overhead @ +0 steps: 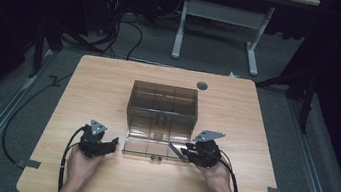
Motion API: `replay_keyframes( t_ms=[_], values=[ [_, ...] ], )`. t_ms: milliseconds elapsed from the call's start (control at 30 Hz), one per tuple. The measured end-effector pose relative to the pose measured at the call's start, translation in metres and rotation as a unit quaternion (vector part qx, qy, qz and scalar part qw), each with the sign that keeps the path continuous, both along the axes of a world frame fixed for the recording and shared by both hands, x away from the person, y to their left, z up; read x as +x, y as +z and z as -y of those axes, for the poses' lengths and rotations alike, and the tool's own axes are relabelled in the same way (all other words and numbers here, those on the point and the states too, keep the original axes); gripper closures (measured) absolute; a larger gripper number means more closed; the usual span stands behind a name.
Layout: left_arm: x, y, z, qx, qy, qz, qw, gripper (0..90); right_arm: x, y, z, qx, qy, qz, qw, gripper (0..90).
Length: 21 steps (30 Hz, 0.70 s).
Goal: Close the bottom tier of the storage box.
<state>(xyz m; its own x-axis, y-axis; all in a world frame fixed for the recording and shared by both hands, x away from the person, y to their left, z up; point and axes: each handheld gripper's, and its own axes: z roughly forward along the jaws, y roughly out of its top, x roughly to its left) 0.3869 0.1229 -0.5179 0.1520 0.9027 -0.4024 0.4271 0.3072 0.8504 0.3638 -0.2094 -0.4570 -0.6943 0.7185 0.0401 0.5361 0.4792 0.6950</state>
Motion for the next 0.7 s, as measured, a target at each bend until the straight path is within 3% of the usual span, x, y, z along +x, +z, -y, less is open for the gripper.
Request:
replay_keyframes(
  t_ms=[100,533,700],
  values=[
    [0.0,0.0,-0.001,-0.004,0.0,-0.002,1.0,28.9,-0.006,0.005,0.011,0.028,-0.02,0.012,0.9993,67.6],
    [0.001,0.001,0.0,-0.014,0.001,-0.005,0.9999,25.3,-0.017,-0.003,0.035,0.063,-0.056,0.035,0.9958,59.8],
    [0.001,0.001,0.0,-0.016,0.003,-0.005,0.9999,25.2,-0.023,-0.013,0.05,0.066,-0.088,0.042,0.9931,59.3]
  ],
)
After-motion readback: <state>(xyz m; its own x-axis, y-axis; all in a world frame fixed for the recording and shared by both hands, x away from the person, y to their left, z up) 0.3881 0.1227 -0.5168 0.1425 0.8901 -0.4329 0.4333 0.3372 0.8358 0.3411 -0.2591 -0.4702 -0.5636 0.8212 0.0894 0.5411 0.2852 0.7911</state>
